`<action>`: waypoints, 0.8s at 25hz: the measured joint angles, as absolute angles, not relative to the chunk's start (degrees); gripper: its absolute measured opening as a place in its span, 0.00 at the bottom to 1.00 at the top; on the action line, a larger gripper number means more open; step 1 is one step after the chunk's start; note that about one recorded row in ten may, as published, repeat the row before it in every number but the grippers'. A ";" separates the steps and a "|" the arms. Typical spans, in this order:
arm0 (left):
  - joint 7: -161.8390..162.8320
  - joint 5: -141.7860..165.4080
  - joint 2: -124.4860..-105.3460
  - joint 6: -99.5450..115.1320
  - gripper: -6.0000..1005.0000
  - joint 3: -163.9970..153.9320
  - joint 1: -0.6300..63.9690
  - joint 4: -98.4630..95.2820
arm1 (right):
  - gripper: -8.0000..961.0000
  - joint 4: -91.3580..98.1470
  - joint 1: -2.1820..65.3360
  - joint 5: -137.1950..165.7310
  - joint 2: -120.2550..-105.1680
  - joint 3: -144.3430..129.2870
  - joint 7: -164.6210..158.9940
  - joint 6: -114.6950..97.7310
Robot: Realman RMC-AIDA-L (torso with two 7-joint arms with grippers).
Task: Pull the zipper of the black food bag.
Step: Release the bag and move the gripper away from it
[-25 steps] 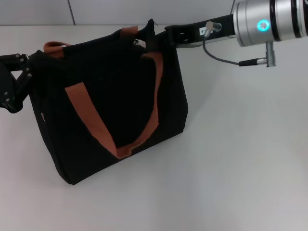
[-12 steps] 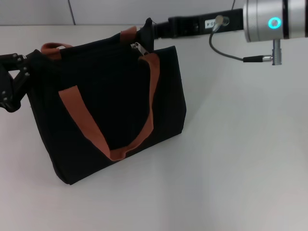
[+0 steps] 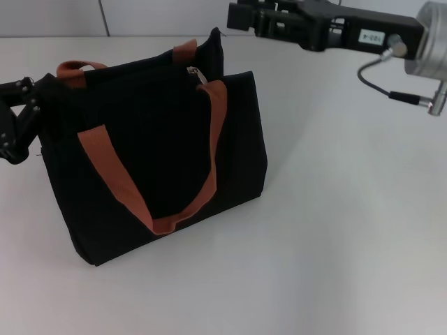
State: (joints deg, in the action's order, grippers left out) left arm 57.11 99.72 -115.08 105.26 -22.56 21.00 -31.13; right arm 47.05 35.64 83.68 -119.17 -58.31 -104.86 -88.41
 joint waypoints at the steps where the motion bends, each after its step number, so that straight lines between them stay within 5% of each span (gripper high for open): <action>1: 57.12 99.72 -115.07 104.50 0.13 -22.38 20.97 -30.89 | 0.43 45.18 35.60 83.14 -119.13 -56.92 -100.69 -92.19; 11: 57.16 99.72 -115.17 103.28 0.13 -22.12 20.91 -30.59 | 0.82 41.80 29.74 86.50 -118.71 -56.04 -80.76 -107.17; 20: 61.43 99.93 -114.81 102.99 0.14 -22.12 21.16 -30.58 | 0.82 31.82 27.31 98.29 -118.32 -55.86 -64.46 -108.21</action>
